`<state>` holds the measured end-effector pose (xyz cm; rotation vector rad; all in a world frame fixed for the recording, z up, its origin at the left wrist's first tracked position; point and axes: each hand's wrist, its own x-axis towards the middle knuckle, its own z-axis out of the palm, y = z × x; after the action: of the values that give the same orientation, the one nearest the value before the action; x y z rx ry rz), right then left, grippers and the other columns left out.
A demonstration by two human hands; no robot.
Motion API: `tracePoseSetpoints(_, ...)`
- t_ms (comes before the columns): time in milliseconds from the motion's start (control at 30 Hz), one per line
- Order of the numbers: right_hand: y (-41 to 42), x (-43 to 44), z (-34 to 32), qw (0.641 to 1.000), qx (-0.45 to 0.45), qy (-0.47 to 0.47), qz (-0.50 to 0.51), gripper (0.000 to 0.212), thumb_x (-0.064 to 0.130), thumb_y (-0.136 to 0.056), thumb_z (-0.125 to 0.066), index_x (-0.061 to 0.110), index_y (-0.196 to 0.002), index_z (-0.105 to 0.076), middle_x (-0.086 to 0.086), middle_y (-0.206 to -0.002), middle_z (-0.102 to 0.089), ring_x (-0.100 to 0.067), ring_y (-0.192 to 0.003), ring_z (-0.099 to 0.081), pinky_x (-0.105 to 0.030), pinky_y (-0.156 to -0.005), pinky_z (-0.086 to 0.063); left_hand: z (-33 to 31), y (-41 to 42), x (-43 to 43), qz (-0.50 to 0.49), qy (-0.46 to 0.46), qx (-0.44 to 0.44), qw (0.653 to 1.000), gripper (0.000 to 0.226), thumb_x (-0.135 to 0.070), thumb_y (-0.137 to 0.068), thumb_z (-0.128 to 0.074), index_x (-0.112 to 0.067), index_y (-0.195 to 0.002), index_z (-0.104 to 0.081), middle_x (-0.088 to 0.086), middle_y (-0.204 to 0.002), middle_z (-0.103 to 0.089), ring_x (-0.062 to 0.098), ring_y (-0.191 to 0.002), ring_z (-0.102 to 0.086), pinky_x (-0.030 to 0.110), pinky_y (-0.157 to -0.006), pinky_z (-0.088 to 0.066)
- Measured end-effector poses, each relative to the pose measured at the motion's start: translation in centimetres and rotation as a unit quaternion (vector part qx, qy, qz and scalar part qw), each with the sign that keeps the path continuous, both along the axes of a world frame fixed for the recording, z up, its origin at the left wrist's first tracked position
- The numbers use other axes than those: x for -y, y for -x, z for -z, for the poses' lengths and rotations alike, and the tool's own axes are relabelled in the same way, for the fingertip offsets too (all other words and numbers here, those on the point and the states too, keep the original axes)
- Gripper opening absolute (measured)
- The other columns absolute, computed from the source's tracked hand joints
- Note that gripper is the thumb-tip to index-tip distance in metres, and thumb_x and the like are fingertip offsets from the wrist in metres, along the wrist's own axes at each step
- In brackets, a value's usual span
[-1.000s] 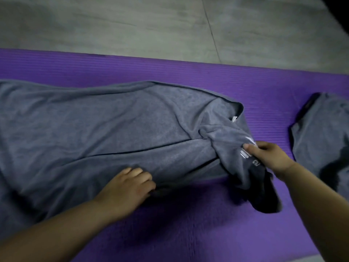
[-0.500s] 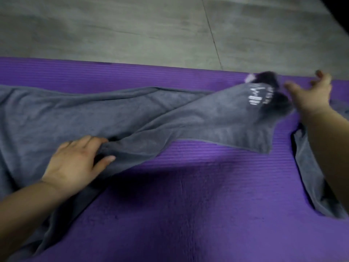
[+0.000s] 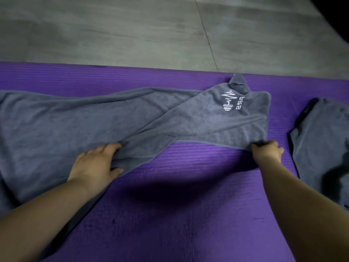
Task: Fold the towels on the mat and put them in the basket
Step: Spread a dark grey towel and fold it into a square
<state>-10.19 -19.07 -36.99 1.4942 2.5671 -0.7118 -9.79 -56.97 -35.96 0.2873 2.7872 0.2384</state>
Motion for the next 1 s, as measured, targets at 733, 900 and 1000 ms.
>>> tracePoseSetpoints(733, -5.9, 2.0, -4.1, 0.946, 0.062, -0.172, -0.267, 0.047, 0.028, -0.086, -0.049, 0.005, -0.127, -0.048, -0.024, -0.129, -0.043, -0.044, -0.11, -0.049, -0.047, -0.085, -0.043, -0.4, 0.1, 1.6, 0.0, -0.127, -0.017, 0.992, 0.057, -0.02, -0.086, -0.057, -0.012, -0.138, -0.037, 0.015, -0.147, -0.032, 0.033, -0.126, -0.046, 0.043, -0.1, -0.04)
tracePoseSetpoints(900, 1.8, 2.9, -2.2, 0.971, 0.108, -0.045, -0.207, 0.051, 0.019, -0.094, -0.042, 0.016, -0.141, -0.024, -0.016, -0.142, -0.026, -0.04, -0.118, -0.046, -0.044, -0.095, -0.038, 0.0, 1.3, 1.9, -0.023, -0.03, 0.124, 0.992, 0.079, -0.033, -0.091, -0.049, -0.03, -0.145, 0.008, 0.001, -0.154, -0.008, 0.024, -0.137, -0.029, 0.039, -0.109, -0.031)
tracePoseSetpoints(1000, 3.2, 1.2, -1.7, 0.978, 0.1, -0.018, -0.182, 0.045, 0.016, -0.092, -0.048, 0.004, -0.134, -0.035, -0.023, -0.139, -0.037, -0.038, -0.122, -0.044, -0.039, -0.099, -0.036, 0.8, 1.2, 0.9, -0.022, -0.009, 0.131, 0.991, 0.067, -0.035, -0.091, -0.047, -0.029, -0.146, -0.009, 0.005, -0.149, -0.015, 0.027, -0.133, -0.036, 0.037, -0.109, -0.03)
